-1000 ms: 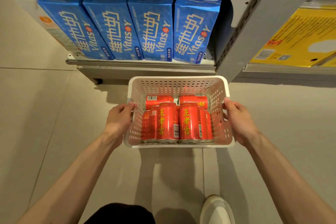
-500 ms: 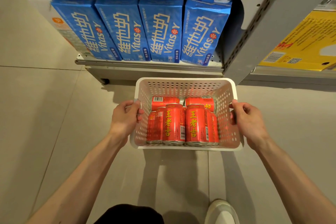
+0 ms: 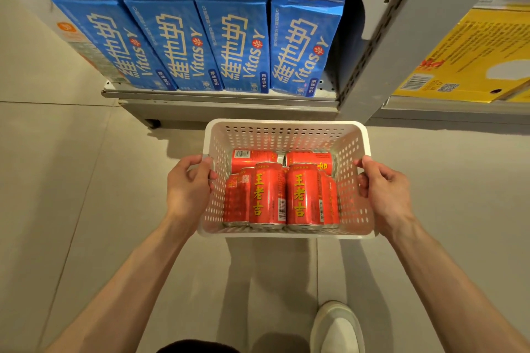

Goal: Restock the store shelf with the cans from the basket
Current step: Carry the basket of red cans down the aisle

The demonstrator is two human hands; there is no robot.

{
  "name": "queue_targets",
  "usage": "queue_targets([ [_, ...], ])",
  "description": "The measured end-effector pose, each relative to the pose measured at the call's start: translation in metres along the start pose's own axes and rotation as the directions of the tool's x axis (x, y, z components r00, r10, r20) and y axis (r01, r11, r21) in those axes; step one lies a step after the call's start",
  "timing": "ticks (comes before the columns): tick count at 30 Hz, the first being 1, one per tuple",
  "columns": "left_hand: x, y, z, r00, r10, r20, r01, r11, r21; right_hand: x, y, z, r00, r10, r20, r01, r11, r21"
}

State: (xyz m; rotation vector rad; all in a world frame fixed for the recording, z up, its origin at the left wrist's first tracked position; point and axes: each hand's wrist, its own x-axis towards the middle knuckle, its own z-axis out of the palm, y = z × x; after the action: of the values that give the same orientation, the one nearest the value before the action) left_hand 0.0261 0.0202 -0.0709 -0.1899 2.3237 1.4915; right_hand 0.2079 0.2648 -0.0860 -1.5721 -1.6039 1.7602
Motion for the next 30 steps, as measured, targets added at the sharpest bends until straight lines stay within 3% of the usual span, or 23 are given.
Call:
queue_targets([
  [11,-0.083,0.116,-0.035,0.996,0.086,0.039,-0.088,0.994,0.058,-0.097,-0.103,-0.066,0.995,0.092,-0.042,-0.087,0.989,0.12],
  [17,-0.156,0.229,-0.077,0.995,0.06,0.075,-0.063,0.998,0.031,-0.192,-0.209,-0.123,0.99,0.131,-0.06,-0.118,0.977,0.178],
  [24,-0.262,0.385,-0.14,0.982,0.098,0.158,-0.104,0.994,0.028,-0.316,-0.341,-0.194,0.982,0.145,-0.119,-0.113,0.965,0.238],
  [30,-0.337,0.494,-0.177,0.957,0.154,0.244,-0.171,0.984,0.051,-0.412,-0.417,-0.256,0.966,0.165,-0.2,-0.095,0.944,0.317],
])
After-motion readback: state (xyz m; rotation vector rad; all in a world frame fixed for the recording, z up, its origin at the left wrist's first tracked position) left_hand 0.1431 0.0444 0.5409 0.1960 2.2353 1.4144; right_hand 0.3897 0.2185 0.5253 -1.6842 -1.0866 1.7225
